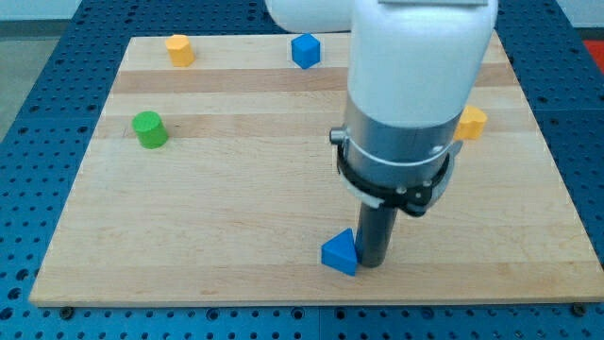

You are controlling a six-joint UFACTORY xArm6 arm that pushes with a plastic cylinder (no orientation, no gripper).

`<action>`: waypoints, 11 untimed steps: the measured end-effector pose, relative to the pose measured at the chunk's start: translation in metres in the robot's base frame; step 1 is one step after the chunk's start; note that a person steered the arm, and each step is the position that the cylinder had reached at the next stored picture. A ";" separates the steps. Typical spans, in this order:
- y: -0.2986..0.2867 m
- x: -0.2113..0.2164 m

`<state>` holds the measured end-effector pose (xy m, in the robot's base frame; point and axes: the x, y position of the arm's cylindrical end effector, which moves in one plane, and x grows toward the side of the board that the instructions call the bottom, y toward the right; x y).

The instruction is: Move the triangle to the bottom left side of the board

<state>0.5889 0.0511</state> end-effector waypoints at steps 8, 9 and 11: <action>-0.102 -0.036; -0.128 -0.036; -0.191 -0.036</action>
<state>0.5533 -0.1399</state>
